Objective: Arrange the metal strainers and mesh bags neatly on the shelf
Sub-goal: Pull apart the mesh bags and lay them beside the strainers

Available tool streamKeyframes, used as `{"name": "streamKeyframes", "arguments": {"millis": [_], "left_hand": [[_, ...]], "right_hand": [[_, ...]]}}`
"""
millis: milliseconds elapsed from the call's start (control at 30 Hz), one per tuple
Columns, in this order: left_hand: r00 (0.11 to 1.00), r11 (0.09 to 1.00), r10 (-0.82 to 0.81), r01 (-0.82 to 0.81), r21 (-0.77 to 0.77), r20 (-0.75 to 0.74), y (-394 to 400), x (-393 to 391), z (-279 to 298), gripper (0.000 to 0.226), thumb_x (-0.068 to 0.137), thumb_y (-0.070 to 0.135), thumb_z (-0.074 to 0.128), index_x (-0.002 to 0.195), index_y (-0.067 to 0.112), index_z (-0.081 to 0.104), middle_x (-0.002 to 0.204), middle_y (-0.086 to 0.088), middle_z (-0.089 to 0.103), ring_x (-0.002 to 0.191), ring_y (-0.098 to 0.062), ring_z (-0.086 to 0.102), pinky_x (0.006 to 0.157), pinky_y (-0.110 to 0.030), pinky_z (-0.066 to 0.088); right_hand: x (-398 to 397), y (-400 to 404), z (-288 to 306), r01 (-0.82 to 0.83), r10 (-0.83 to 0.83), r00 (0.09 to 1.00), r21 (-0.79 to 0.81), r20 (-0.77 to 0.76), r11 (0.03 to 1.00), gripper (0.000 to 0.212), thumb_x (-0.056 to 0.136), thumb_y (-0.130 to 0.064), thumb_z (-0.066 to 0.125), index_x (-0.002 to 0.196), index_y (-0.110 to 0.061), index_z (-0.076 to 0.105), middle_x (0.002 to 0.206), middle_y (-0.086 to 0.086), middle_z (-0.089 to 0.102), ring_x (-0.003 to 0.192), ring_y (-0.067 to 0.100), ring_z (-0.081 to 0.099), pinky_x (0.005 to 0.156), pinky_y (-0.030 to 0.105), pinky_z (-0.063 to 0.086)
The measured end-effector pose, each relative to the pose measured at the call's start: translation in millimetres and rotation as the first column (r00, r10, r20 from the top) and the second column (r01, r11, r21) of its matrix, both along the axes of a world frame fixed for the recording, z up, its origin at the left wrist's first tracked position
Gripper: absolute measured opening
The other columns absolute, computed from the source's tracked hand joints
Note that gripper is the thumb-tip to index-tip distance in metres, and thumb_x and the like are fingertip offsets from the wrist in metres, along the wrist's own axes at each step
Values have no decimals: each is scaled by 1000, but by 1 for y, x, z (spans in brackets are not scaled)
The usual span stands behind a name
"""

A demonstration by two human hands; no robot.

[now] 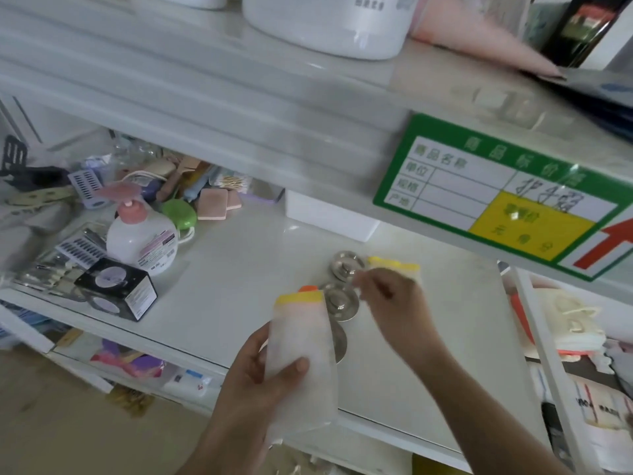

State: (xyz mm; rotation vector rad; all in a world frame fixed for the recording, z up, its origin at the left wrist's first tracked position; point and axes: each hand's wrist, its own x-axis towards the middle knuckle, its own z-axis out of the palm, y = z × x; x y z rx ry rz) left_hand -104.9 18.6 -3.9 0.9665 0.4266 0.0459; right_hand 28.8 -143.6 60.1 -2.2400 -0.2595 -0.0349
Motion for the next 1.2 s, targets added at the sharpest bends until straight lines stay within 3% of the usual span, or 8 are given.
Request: {"name": "streamKeyframes", "arguments": {"millis": [100, 233, 333, 467, 567, 733, 933, 1200], "left_hand": [[1000, 999, -26, 26, 19, 12, -5, 8, 0, 70, 50, 6, 83, 116, 19, 64, 85, -6, 81, 72, -19, 77, 55, -32, 61], [998, 999, -49, 49, 7, 29, -12, 13, 3, 85, 47, 13, 88, 128, 18, 61, 101, -17, 78, 89, -34, 76, 67, -44, 63], [991, 992, -114, 117, -47, 65, -16, 18, 7, 61, 63, 2, 78, 122, 11, 66, 101, -20, 78, 88, -33, 77, 65, -41, 63], [973, 970, -203, 215, -111, 113, -25, 23, 12, 49, 76, 3, 70, 124, 6, 66, 115, -30, 71, 105, -46, 68, 91, -62, 53], [972, 959, -185, 210, -188, 145, -29, 24, 13, 57, 72, -1, 74, 127, 10, 64, 118, -27, 71, 107, -42, 69, 82, -48, 59], [973, 944, -161, 200, -263, 164, -33, 23, 13, 56, 67, -12, 70, 119, 7, 71, 120, -24, 71, 108, -40, 69, 90, -51, 57], [994, 973, -91, 101, -205, 60, -23, 19, 5, 57, 58, -10, 76, 112, 9, 75, 124, -15, 72, 107, -34, 70, 77, -41, 62], [994, 982, -106, 111, -156, 36, -19, 7, 6, 64, 60, -4, 78, 119, 18, 70, 127, 2, 71, 106, -25, 70, 79, -36, 59]], "right_hand": [[-40, 18, 9, -165, 173, 980, 78, -101, 983, 26, 87, -31, 69, 76, -8, 71, 66, 6, 57, 54, 5, 46, 52, 19, 38], [-49, 13, 7, -19, 38, 995, 203, -92, 979, 7, 79, -18, 79, 74, -16, 74, 61, -16, 59, 51, 2, 49, 51, 11, 38], [-61, 10, 7, -56, 47, 998, 196, 48, 979, 6, 79, -16, 79, 77, -19, 74, 73, -11, 65, 64, 8, 57, 60, 13, 42], [-68, 4, 6, -136, 144, 990, 349, 3, 927, 7, 94, -17, 61, 92, -20, 67, 92, 0, 72, 87, 19, 68, 79, 30, 53], [-67, 3, 14, -23, 152, 980, 681, -130, 732, 11, 98, -17, 55, 99, -6, 58, 103, 18, 74, 95, 39, 71, 82, 48, 57], [-45, -20, 24, 213, 174, 935, 880, -310, 424, 17, 95, -14, 48, 96, 1, 56, 109, 30, 70, 93, 40, 70, 75, 43, 59], [36, -112, -11, 425, -273, 904, 621, -329, 659, 20, 97, -6, 50, 91, -17, 65, 98, 14, 71, 70, 29, 72, 53, 31, 57], [108, -175, -32, 411, -255, 902, 512, -348, 754, 9, 99, -16, 52, 101, -19, 60, 103, 9, 76, 79, 30, 76, 57, 32, 60]]}}
